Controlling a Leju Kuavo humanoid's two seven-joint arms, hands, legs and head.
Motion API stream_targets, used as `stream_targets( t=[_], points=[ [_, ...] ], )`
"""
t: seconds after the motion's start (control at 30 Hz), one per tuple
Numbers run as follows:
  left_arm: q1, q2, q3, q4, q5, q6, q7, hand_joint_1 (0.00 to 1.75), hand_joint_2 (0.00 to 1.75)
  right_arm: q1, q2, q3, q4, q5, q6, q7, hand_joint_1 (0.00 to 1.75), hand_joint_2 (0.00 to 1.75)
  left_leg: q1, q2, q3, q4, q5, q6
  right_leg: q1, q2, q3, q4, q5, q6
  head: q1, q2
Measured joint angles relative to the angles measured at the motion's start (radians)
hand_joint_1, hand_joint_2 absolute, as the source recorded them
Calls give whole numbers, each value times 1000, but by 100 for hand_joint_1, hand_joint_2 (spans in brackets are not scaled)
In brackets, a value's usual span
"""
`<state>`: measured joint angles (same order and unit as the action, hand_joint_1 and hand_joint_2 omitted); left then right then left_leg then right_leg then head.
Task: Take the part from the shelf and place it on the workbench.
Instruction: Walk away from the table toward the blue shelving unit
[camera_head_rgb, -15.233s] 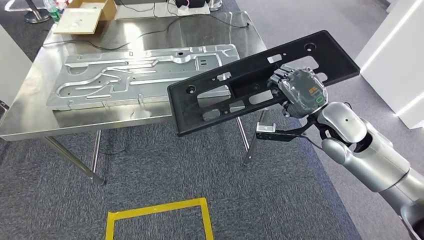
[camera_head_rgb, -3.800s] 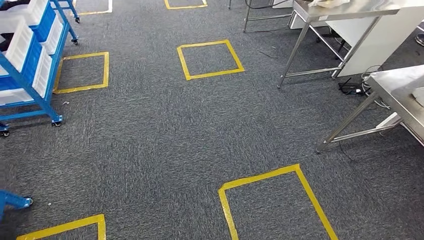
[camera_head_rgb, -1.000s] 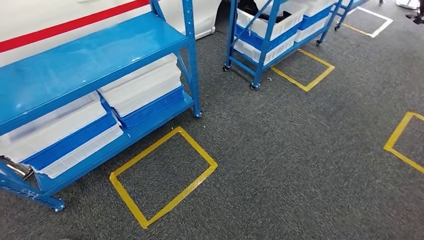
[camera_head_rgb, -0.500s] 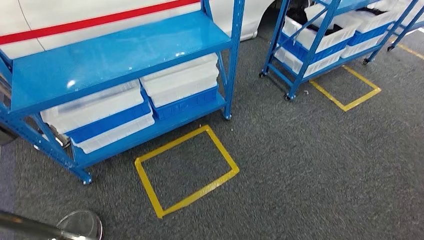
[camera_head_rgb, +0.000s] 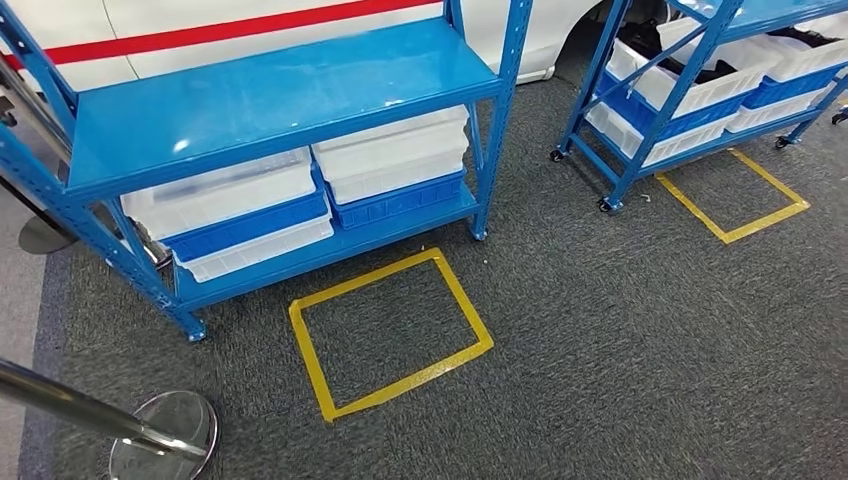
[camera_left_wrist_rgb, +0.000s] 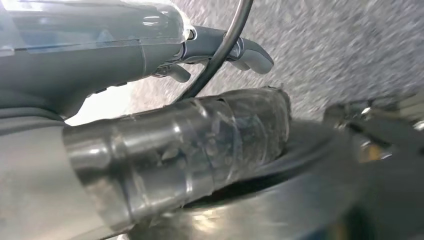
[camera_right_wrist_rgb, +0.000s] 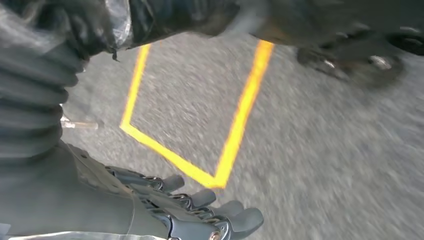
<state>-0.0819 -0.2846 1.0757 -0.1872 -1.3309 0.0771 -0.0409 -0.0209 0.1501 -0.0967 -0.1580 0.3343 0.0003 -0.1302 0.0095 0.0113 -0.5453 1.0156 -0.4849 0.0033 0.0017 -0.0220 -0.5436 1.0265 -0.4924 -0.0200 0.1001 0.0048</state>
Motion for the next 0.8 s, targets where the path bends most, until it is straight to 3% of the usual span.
stream_targets(
  t=[0.07,0.13,0.23,0.27,0.3,0.33,0.4,0.43,0.5,0.6,0.67,0.73,0.77,0.8],
  points=[
    [-4,-10,-9,0,1,29,-9,0,0,-9,25,21,-3,28,-90,-8,0,0,1,-3,3,-9,3,12,0,-2,1,-1,-1,12,0,0],
    [-6,-20,-14,0,4,64,-23,0,0,-14,47,46,-6,41,-186,-12,0,0,5,-6,13,-24,11,26,-4,3,-10,30,-24,23,0,0],
    [-7,-31,-17,0,9,89,-37,0,0,-19,66,65,-8,43,-251,-15,0,0,4,-11,16,-29,13,39,-9,16,-95,202,-107,34,1,0],
    [-6,-33,-17,0,10,93,-44,0,0,-19,68,69,-8,45,-264,-17,0,0,3,-15,17,-29,8,39,-11,17,-124,252,-117,37,1,0],
    [-5,-35,-18,0,10,98,-56,0,0,-19,70,73,-8,49,-290,-18,0,0,3,-20,21,-28,2,39,-14,17,-139,271,-106,40,1,0],
    [-4,-38,-19,0,11,104,-71,0,0,-18,70,76,-8,54,-325,-19,0,0,3,-25,27,-27,-5,37,-16,17,-134,250,-76,42,1,0],
    [-2,-43,-20,1,11,116,-97,0,0,-15,72,83,-8,64,-397,-21,0,0,3,-31,43,-24,-19,28,-21,19,-85,131,0,42,1,0],
    [-3,-46,-21,1,11,119,-104,0,0,-16,75,86,-8,67,-417,-22,0,0,2,-32,48,-22,-28,22,-21,20,-59,73,18,39,1,0],
    [-5,-48,-21,1,11,121,-110,0,0,-18,81,92,-8,70,-430,-23,0,0,-2,-33,53,-20,-42,9,-18,23,-35,22,12,29,1,0],
    [-8,-50,-21,1,11,122,-112,0,0,-18,89,96,-9,72,-434,-23,0,0,0,-30,63,-15,-55,-8,-17,22,-17,10,-4,7,0,0],
    [-8,-50,-22,2,10,124,-114,0,0,-19,92,96,-10,73,-436,-23,0,0,2,-22,29,61,-76,-18,-19,20,10,-2,-17,-6,0,0],
    [-7,-51,-24,3,5,129,-119,0,0,-18,94,97,-10,78,-444,-23,0,0,3,-18,-65,197,-104,-22,-18,16,38,-9,-36,-13,0,0],
    [-5,-52,-26,4,2,133,-121,0,0,-18,95,98,-10,82,-457,-23,0,0,3,-18,-114,250,-102,-22,-17,15,54,-12,-49,-14,0,0],
    [-4,-53,-29,5,-2,137,-122,0,0,-16,95,99,-10,88,-473,-23,0,0,3,-18,-148,267,-79,-20,-16,16,73,-15,-62,-14,0,0]
  ],
)
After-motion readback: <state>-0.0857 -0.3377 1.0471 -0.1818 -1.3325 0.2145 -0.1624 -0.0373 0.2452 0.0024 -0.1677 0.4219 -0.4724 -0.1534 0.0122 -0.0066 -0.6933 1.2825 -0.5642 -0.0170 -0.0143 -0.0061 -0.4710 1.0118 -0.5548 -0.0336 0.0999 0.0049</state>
